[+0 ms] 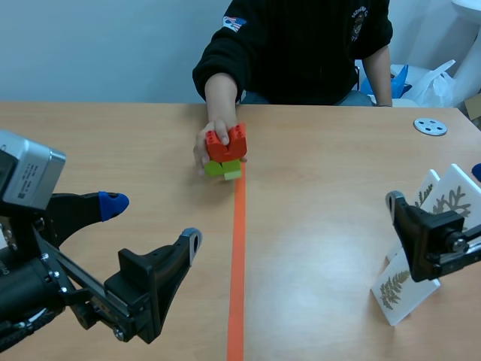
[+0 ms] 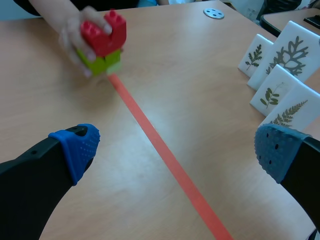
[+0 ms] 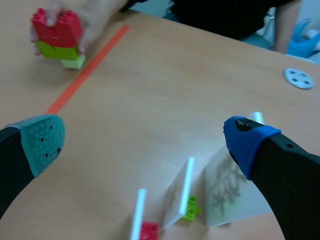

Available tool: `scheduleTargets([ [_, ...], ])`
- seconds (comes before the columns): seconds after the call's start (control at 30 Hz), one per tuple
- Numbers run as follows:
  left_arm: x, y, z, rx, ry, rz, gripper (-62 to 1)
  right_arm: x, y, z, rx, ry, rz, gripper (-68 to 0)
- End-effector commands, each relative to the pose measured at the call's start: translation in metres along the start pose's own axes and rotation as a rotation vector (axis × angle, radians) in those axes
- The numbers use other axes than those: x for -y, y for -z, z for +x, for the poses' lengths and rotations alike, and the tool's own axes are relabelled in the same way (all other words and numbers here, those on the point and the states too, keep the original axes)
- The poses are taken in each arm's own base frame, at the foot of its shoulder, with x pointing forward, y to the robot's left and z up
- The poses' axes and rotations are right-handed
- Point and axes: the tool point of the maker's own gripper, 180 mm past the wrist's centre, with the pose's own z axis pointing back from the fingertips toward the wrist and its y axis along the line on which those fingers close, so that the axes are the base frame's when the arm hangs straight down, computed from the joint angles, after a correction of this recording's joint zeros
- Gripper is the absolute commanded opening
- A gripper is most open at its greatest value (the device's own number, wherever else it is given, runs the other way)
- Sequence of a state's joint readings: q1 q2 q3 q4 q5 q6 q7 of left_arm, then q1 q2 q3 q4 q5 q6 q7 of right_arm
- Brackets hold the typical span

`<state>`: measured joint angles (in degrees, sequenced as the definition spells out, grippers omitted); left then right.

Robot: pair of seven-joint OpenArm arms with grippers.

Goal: Sort the leaf by its shape. The table is split by an orange tape line. A compound leaf with several leaflets goes to the left side, a simple leaf with one blade goes to the right side. Return to the home posture when a red brick is placed on the table.

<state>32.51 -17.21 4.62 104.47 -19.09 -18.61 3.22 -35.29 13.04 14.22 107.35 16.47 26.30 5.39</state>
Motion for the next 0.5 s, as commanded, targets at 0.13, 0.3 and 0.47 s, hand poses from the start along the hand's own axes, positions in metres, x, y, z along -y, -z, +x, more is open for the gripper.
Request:
scheduleTargets([
  [0.13,0.000,0.000,0.002,0.001,0.007,-0.007,1.4,-0.021,-0.012,0.013,-0.005,-0.002,0.071,0.4],
  [0.3,0.003,-0.003,-0.005,-0.040,0.027,-0.043,1.4,-0.036,-0.019,0.003,-0.043,0.019,0.133,0.4],
  [0.47,0.005,-0.009,-0.009,-0.064,0.039,-0.055,1.4,-0.052,-0.020,0.002,-0.039,0.060,0.190,0.4],
])
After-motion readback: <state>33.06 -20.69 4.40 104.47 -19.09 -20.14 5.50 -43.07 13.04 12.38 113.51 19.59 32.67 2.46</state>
